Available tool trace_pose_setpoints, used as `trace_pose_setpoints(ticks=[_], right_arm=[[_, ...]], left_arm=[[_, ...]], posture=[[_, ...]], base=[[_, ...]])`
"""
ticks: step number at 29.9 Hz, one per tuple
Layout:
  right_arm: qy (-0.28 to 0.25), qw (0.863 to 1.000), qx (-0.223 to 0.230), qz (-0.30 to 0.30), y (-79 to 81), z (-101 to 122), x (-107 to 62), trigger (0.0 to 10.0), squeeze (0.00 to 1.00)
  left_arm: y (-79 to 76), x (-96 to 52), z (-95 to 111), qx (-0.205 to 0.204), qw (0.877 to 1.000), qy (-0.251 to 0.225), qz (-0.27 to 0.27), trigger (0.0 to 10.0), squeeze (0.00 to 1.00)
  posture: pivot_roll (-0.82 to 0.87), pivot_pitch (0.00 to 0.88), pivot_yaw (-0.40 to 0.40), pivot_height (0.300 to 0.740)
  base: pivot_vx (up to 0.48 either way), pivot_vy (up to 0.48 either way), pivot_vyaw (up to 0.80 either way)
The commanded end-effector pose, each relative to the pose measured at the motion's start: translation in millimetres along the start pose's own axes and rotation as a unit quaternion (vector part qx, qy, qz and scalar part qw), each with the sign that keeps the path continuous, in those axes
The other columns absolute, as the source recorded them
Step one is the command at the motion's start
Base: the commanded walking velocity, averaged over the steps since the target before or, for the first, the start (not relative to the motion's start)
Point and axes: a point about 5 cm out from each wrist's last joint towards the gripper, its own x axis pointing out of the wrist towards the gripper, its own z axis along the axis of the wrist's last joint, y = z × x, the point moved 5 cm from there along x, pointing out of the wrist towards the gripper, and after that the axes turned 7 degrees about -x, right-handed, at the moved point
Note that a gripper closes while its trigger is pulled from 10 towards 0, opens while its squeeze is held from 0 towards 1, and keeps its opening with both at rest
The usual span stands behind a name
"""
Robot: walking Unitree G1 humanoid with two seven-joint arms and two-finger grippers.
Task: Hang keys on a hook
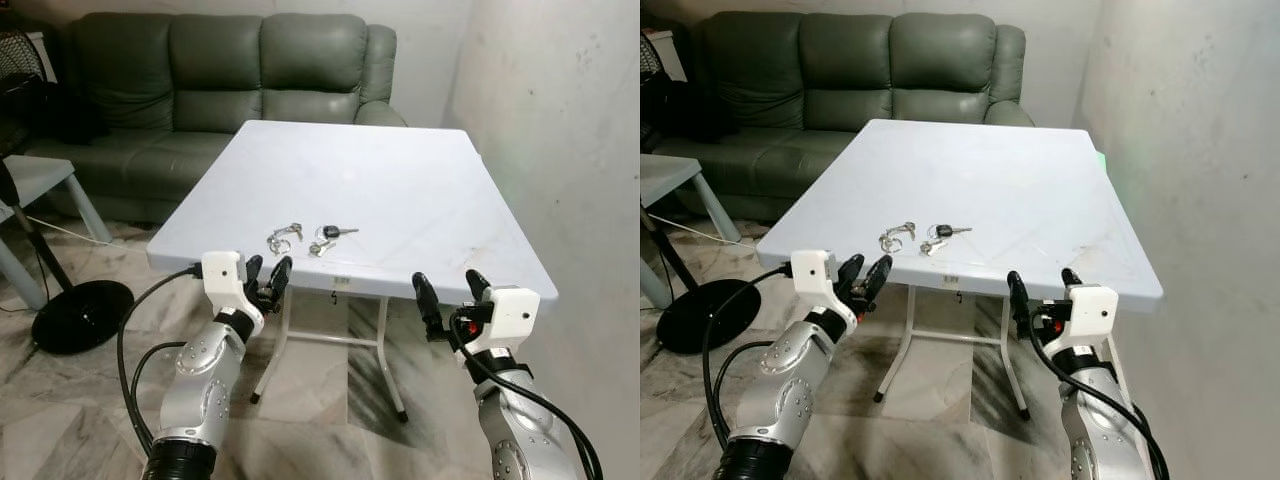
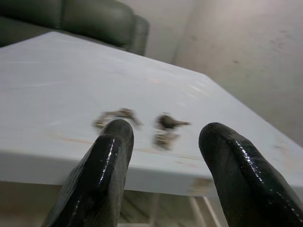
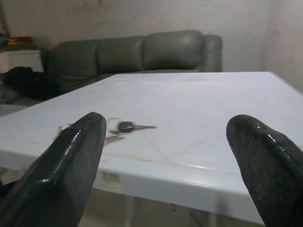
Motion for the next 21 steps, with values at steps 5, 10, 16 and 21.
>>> trace_pose_setpoints(ticks=[5, 10, 16, 21], right_arm=[[-0.014, 1.0, 0.006, 0.018, 9.7, 8.7, 4.4, 10.0, 0.0], [-0.014, 1.0, 0.006, 0.018, 9.8, 8.7, 4.2, 10.0, 0.0], [-0.013, 1.0, 0.006, 0.019, 9.9, 9.0, 4.4, 10.0, 0.0], [-0.014, 1.0, 0.005, 0.019, 9.7, 9.9, 4.5, 10.0, 0.0]], left_arm=[[7.9, -3.0, 5.0, 0.004, 1.0, -0.005, 0.013, 10.0, 0.0], [8.4, -2.8, 5.7, 0.011, 1.0, -0.005, 0.015, 10.0, 0.0], [9.4, -1.8, 6.6, 0.016, 1.0, -0.005, 0.017, 10.0, 0.0], [9.7, -1.6, 6.7, 0.017, 1.0, -0.006, 0.019, 10.0, 0.0]], posture=[[0.01, 0.0, -0.009, 0.74], [0.01, 0.0, -0.01, 0.74], [0.01, 0.0, -0.011, 0.74], [0.01, 0.0, -0.012, 0.74]], base=[[0.0, 0.465, 0.0], [0.0, 0.475, 0.0], [0.0, 0.417, 0.0], [0.0, 0.364, 0.0]])
